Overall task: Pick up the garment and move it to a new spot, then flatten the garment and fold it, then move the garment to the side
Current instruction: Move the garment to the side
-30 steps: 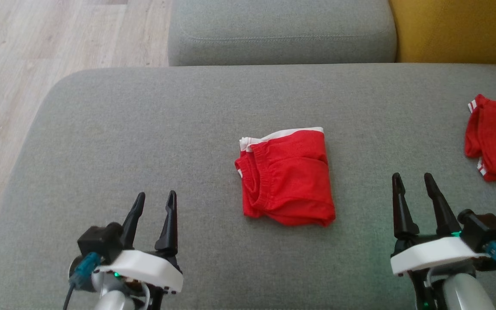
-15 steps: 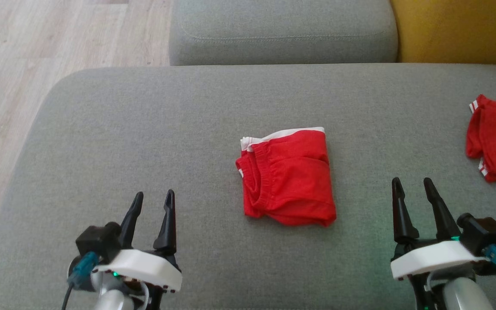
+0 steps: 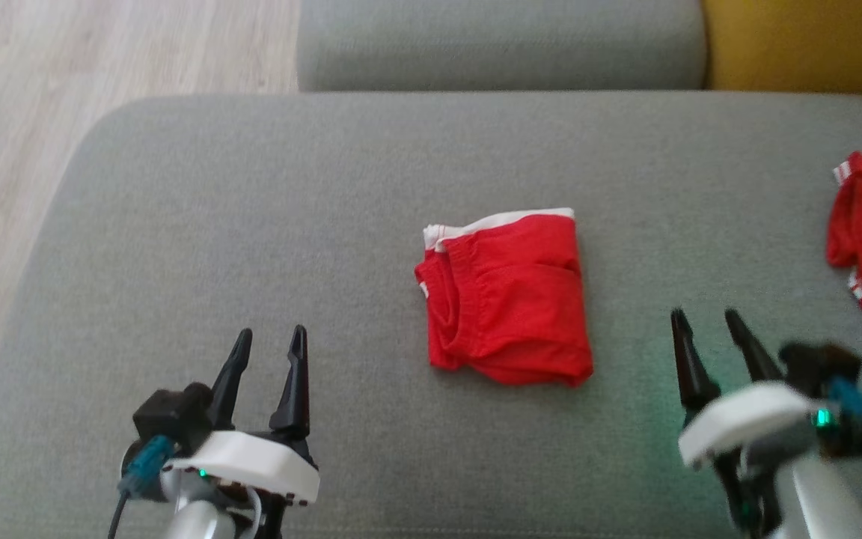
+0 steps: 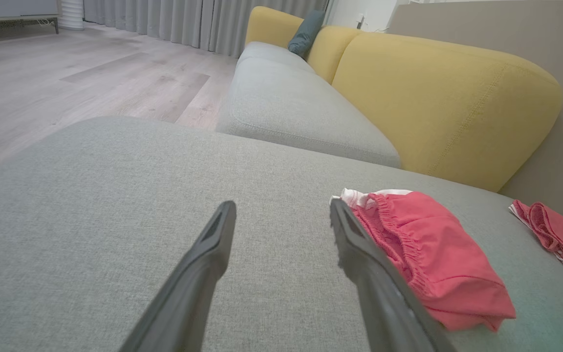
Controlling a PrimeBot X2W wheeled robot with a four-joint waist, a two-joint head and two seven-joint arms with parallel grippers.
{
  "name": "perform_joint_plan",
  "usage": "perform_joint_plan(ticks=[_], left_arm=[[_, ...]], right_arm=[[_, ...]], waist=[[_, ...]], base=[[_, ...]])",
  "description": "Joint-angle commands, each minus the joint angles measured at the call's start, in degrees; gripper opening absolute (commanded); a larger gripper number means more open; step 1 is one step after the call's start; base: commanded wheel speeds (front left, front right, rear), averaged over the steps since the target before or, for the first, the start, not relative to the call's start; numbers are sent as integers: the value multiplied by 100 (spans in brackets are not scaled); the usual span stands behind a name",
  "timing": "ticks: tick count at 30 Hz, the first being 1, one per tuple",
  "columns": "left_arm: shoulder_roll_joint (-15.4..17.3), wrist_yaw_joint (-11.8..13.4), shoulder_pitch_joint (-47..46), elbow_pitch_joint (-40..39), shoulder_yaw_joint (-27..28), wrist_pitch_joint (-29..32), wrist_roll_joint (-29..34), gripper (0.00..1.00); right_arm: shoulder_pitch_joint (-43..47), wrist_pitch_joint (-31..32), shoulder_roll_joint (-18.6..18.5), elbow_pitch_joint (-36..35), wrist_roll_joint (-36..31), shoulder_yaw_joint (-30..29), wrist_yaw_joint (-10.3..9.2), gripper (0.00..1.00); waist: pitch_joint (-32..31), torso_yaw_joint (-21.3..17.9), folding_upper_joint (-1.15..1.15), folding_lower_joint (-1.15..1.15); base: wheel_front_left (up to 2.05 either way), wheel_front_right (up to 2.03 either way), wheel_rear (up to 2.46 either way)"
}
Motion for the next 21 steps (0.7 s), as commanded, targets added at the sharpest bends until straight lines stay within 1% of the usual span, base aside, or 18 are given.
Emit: perform_joint_plan(ticks=[1,5,11,15,21], left_arm=[[-29,-15,-265,-245,229,-71,47,100],[-89,-38,-379,-362,271,-71,92,100],[-197,-88,-559,-524,354,-71,188,100],[-267,-147,-657,-579,388,-71,237,100],[-337,-195,-762,-614,441,-71,269,100]], right_arm=[[-564,198,-23,-172,-109,87,37,100],[-1061,899,-23,-77,-247,78,37,100],[-1626,1903,-63,33,-193,213,37,100],[-1775,2537,-332,16,35,429,37,100],[-1802,3383,-745,-203,598,640,37,100]], waist=[[176,85,0,0],[516,245,0,0],[1020,517,0,0],[1291,708,0,0],[1577,893,0,0]], base=[[0,0,0],[0,0,0],[0,0,0],[0,0,0],[0,0,0]])
